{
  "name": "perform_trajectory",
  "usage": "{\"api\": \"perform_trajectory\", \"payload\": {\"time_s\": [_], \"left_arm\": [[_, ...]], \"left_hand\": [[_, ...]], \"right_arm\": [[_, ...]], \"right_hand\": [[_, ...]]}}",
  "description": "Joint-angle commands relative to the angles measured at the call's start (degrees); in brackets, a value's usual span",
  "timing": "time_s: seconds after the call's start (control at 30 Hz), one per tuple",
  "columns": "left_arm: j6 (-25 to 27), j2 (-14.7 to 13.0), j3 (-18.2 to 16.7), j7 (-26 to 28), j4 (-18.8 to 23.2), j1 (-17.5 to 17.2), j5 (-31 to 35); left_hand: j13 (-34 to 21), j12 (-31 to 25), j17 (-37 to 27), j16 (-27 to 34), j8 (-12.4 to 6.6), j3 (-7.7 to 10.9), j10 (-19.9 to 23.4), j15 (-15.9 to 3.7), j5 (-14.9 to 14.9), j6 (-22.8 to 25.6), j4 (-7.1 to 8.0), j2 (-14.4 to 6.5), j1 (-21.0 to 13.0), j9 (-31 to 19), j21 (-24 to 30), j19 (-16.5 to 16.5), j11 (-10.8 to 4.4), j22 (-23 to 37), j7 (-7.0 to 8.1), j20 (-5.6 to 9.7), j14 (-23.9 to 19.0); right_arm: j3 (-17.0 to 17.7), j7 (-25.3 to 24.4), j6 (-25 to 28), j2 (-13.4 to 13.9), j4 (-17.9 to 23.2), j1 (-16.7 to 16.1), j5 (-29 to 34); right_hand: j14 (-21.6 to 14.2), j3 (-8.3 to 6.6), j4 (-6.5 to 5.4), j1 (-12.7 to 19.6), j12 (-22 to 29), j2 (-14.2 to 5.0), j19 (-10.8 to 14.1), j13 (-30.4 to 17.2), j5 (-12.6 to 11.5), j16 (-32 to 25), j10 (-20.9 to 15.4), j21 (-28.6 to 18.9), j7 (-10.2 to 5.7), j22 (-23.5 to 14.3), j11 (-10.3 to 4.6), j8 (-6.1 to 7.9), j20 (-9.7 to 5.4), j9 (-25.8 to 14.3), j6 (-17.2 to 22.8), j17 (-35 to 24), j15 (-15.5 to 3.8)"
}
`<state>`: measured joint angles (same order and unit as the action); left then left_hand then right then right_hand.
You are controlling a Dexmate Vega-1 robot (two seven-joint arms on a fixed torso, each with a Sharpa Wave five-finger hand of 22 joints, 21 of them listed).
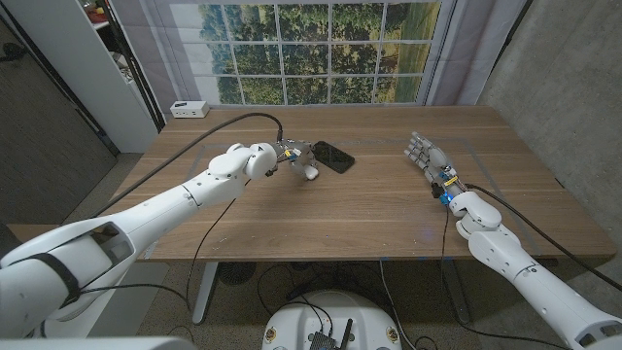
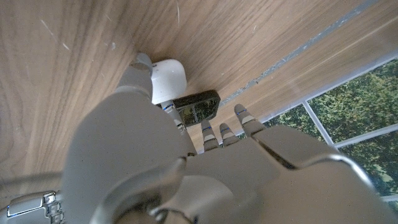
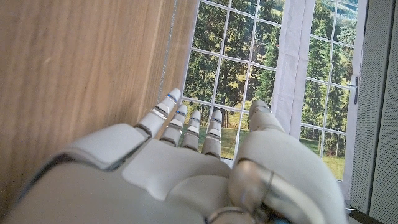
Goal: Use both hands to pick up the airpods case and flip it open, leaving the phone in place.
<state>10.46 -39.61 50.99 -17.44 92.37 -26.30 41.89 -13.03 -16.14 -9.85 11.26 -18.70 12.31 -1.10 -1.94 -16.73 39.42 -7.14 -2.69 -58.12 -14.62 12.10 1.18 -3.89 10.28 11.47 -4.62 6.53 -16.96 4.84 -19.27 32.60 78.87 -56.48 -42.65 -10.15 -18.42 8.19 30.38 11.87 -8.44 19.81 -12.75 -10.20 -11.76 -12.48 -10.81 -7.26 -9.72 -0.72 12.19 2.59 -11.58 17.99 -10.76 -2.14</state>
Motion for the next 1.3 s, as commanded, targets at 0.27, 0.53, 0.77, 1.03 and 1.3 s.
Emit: {"api": "perform_trajectory", "payload": {"time_s": [0.27, 0.53, 0.77, 1.03, 1.3], "left_arm": [[1.9, -4.0, -5.5, 1.9, 10.9, -3.1, 0.5], [-0.8, -4.4, -5.7, -0.3, 12.0, -0.5, 2.8], [-1.9, -4.2, -6.2, -1.9, 13.1, 0.7, 4.9], [-3.0, -3.6, -6.8, -2.9, 14.2, 1.5, 6.7], [-4.9, -3.0, -7.5, -2.8, 14.7, 2.4, 7.7]], "left_hand": [[0.1, -0.2, -0.1, -0.1, -2.87, -1.50, 1.0, -0.32, 0.9, 6.4, 0.31, -0.8, 0.0, -2.8, 0.2, 0.9, -0.32, 0.2, -3.45, 0.26, -1.0], [0.2, 0.0, -0.1, -0.2, -3.08, -2.19, 1.0, -0.61, 1.2, 7.1, 0.55, -1.1, 0.2, -3.1, 0.3, 1.5, -0.23, 0.2, -4.70, 0.27, -1.4], [0.3, 0.0, -0.1, -0.2, -3.24, -2.56, 1.2, -0.76, 1.4, 7.4, 0.59, -1.1, 0.2, -3.4, 0.2, 1.5, -0.24, 0.2, -4.72, 0.28, -1.8], [0.4, 0.1, -0.1, -0.4, -3.51, -3.12, 1.4, -0.97, 1.6, 8.0, 0.68, -1.2, 0.2, -3.9, 0.1, 1.6, -0.29, 0.2, -4.87, 0.44, -1.9], [0.4, 0.2, -0.1, -0.4, -3.58, -3.52, 1.6, -1.00, 1.7, 8.2, 0.68, -1.3, 0.1, -4.2, 0.0, 1.6, -0.18, 0.2, -5.02, 0.37, -2.0]], "right_arm": [[-1.3, 0.5, 8.3, 2.7, 4.9, 0.9, -1.4], [-1.6, 0.5, 19.8, 6.1, 9.6, 1.9, -5.9], [-1.6, 2.5, 29.1, 8.4, 11.7, 4.1, -10.9], [-2.5, 5.8, 34.5, 11.4, 14.6, 7.0, -12.2], [-2.8, 8.3, 37.3, 11.6, 15.6, 8.9, -14.4]], "right_hand": [[0.0, -0.16, 1.02, 1.8, 0.4, 0.89, -0.6, 0.0, -0.4, 0.2, -0.9, -0.1, 0.53, -0.3, 0.03, 1.32, 1.04, -0.3, 3.3, 0.1, -2.60], [0.4, -0.36, 2.00, 3.6, 0.2, 2.51, -0.8, 0.0, -0.3, 0.5, -0.2, -0.1, 1.47, -0.3, 0.23, 1.44, 1.95, -0.4, 4.3, 0.2, -1.04], [0.4, -0.97, 2.53, 6.3, 0.1, 3.74, -0.6, 0.0, -0.2, 0.5, 0.0, -0.3, 2.57, -0.3, 0.63, 2.05, 2.56, -0.5, 6.2, 0.2, -0.38], [0.4, -1.10, 2.42, 7.9, 0.2, 4.94, -0.3, 0.0, -0.2, 0.5, 0.0, -0.4, 3.98, -0.3, 1.23, 2.43, 3.01, -0.6, 7.8, 0.2, 0.44], [-0.5, -1.17, 2.08, 9.0, 0.4, 5.59, 1.0, 0.0, -0.1, 0.1, -0.5, -0.9, 4.97, -0.3, 1.94, 2.43, 2.68, -0.7, 8.5, 0.1, 0.55]]}}
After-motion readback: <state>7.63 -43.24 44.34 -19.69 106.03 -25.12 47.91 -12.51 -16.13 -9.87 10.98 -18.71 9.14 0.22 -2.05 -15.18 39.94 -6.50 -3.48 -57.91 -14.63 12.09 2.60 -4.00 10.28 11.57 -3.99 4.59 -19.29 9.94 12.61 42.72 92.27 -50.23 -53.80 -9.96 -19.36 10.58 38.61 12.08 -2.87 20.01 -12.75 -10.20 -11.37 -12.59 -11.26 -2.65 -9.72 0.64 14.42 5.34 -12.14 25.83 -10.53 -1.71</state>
